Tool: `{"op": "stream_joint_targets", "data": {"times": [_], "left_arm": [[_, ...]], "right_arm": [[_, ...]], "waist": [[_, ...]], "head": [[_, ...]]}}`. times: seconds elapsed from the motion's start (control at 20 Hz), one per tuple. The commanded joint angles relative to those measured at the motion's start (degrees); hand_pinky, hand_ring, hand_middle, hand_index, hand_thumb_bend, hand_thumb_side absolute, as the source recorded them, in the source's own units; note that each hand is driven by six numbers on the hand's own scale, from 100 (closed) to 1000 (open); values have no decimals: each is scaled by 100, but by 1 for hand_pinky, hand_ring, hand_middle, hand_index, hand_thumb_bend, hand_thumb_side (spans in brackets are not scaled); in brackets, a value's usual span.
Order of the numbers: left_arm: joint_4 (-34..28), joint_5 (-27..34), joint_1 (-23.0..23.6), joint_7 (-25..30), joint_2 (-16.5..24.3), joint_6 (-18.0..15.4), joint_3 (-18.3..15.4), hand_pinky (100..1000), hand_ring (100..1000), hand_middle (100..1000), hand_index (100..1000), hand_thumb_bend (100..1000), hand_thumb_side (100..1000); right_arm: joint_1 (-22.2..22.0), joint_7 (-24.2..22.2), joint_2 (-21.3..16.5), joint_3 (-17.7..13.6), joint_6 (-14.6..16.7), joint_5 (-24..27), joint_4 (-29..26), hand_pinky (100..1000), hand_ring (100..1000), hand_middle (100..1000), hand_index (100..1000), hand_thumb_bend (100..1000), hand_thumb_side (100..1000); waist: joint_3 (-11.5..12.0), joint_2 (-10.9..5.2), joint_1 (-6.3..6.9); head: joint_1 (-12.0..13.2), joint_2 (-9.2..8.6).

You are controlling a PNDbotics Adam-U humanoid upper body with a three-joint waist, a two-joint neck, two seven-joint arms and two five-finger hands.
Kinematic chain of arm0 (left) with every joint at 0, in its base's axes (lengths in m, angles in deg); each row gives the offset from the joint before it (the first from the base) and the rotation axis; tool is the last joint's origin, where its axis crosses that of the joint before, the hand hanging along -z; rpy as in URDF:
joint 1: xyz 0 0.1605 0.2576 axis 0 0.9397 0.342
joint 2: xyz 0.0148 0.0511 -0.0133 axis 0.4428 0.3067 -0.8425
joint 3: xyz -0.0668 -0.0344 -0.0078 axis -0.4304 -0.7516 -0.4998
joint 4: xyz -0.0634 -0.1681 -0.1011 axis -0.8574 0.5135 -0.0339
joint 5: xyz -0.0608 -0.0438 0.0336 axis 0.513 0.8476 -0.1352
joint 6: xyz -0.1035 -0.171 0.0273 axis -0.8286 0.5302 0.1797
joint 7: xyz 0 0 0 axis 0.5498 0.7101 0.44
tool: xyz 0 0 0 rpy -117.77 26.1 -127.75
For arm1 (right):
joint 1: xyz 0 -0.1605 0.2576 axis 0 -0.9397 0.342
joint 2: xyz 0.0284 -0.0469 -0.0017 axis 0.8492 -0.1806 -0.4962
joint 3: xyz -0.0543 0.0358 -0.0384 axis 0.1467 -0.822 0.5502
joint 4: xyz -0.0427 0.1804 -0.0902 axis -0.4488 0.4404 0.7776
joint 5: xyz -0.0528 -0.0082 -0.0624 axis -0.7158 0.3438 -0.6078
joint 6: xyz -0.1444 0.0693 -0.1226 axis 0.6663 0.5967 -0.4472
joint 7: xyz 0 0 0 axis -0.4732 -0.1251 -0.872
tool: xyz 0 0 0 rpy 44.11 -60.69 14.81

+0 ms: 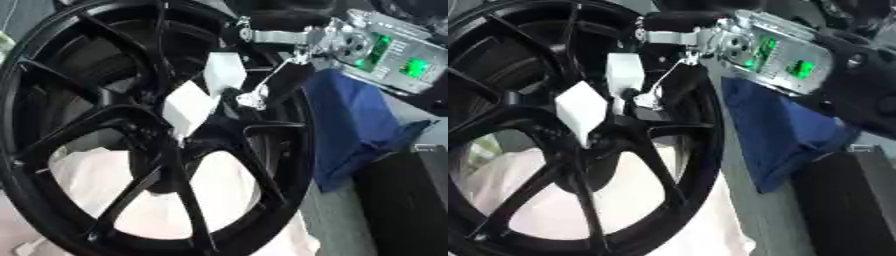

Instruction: Pull the pin out of the wheel hub.

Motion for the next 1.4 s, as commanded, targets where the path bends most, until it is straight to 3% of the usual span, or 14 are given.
{"op": "stream_joint_targets", "data": {"times": [0.05, 0.2, 0.25, 0.5, 0.55, 0.85, 1.15, 1.4], "left_arm": [[-127, -43, -30, 27, 13, -4, 14, 881, 523, 567, 737, 433, 682], [-127, -51, -23, 30, 10, 5, 16, 882, 523, 567, 737, 431, 684], [-127, -54, -22, 29, 11, 7, 16, 882, 523, 567, 738, 431, 684], [-127, -58, -14, 25, 28, 5, 12, 883, 523, 567, 738, 429, 684], [-125, -72, -11, 24, 35, 13, 8, 884, 523, 567, 738, 429, 684], [-127, -32, 9, 8, 60, -5, -8, 885, 523, 568, 738, 426, 681], [-127, -18, 31, -7, 59, -5, -35, 886, 524, 570, 738, 425, 681], [-127, -14, 44, -18, 63, -8, -58, 887, 525, 570, 739, 425, 680]], "right_arm": [[82, -4, -93, -57, 2, 151, -49, 886, 773, 388, 596, 109, 300], [84, 52, -72, -56, -40, 323, -49, 870, 731, 341, 523, 100, 202], [83, 82, -66, -57, -67, 399, -49, 862, 685, 291, 465, 100, 100], [115, 349, -39, -97, -215, 1077, -49, 851, 641, 257, 429, 100, 103], [125, 381, -40, -110, -215, 1159, -49, 844, 618, 230, 407, 167, 174], [178, 514, -74, -380, -174, 1624, -49, 827, 576, 177, 361, 321, 266], [147, 547, -107, -798, -206, 1985, -49, 822, 556, 154, 334, 345, 277], [-133, 793, -207, -1424, -195, 2294, -49, 827, 556, 148, 335, 292, 214]], "waist": [[5, -85, 65], [14, -83, 57], [16, -83, 56], [23, -99, 67], [20, -106, 72], [-52, -228, 151], [-117, -301, 212], [-227, -332, 255]], "head": [[-24, -50], [-19, -47], [-20, -43], [-24, -10], [-32, -4], [-97, 58], [-124, 34], [-63, 42]]}}
